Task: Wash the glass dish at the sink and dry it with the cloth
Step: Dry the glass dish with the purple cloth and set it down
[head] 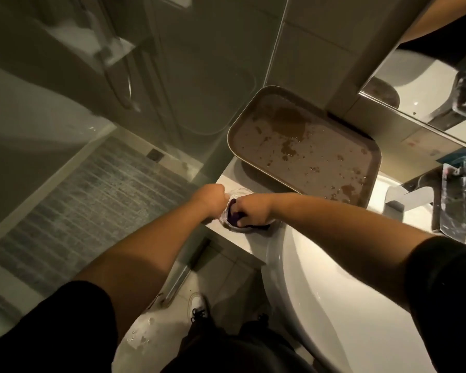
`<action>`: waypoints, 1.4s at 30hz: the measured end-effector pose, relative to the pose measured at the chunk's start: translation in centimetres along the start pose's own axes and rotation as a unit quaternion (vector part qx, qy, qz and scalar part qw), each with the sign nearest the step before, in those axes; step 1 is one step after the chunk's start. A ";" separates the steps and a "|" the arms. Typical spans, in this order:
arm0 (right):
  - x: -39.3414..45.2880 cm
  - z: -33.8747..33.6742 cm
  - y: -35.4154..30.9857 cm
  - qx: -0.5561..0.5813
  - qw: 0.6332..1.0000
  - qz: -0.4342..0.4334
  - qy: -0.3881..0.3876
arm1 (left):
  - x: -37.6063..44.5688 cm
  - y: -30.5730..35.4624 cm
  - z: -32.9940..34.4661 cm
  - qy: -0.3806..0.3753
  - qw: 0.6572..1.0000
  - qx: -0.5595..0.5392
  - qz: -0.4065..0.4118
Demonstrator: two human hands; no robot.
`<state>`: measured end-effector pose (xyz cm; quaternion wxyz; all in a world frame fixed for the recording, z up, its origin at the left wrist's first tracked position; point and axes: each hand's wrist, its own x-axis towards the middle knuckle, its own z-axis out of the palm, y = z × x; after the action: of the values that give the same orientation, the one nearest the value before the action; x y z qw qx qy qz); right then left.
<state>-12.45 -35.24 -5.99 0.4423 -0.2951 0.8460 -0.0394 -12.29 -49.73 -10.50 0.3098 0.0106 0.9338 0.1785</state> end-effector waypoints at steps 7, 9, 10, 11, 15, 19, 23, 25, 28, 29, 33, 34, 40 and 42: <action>-0.4 0.3 0.8 -0.045 0.999 -0.013 0.012 | 0.4 0.1 0.6 0.073 0.992 0.077 0.067; -0.3 1.1 0.7 -0.037 0.998 -0.002 0.052 | 0.3 0.2 1.0 0.078 0.991 0.085 0.061; -0.2 1.5 0.5 -0.025 0.997 0.007 0.074 | 0.0 0.4 1.1 0.080 0.992 0.083 0.056; 0.0 1.9 0.2 -0.005 0.995 0.021 0.094 | -0.2 0.5 1.3 0.081 0.993 0.078 0.047; 1.2 3.7 -1.1 0.074 0.981 0.091 0.152 | -1.3 0.6 2.1 0.071 0.997 0.005 -0.013; 0.6 2.9 -0.3 0.051 0.992 0.033 0.110 | -1.2 0.0 1.2 0.001 0.997 -0.079 -0.026; -0.1 0.8 0.9 -0.038 0.999 -0.029 0.014 | 0.2 0.4 -0.4 0.031 0.997 0.033 0.054; 0.0 0.6 1.1 -0.061 0.997 -0.038 -0.002 | 0.5 0.7 -0.5 0.027 0.993 0.079 0.083; -0.3 1.0 1.2 -0.061 0.997 -0.028 0.025 | 0.2 0.5 0.0 0.047 0.990 0.099 0.086; -0.5 1.3 1.0 -0.056 0.997 -0.021 0.039 | 0.1 0.4 0.2 0.055 0.989 0.107 0.084; 0.2 2.4 -0.2 0.006 0.994 0.032 0.107 | -0.5 0.4 0.8 0.073 0.990 0.109 0.060; 0.6 2.7 -0.6 0.028 0.990 0.054 0.124 | -0.7 0.4 0.9 0.075 0.991 0.099 0.045; 1.9 3.1 -1.7 0.103 0.979 0.100 0.147 | -1.4 -0.2 0.9 0.007 0.997 -0.072 -0.039; 1.2 2.1 -0.9 0.056 0.992 0.044 0.101 | -1.1 -0.3 0.1 -0.008 0.997 -0.075 -0.019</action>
<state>-10.96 -36.20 -7.90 0.3719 -0.2272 0.8948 -0.0968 -11.34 -50.09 -10.02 0.3202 -0.0290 0.9156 0.2416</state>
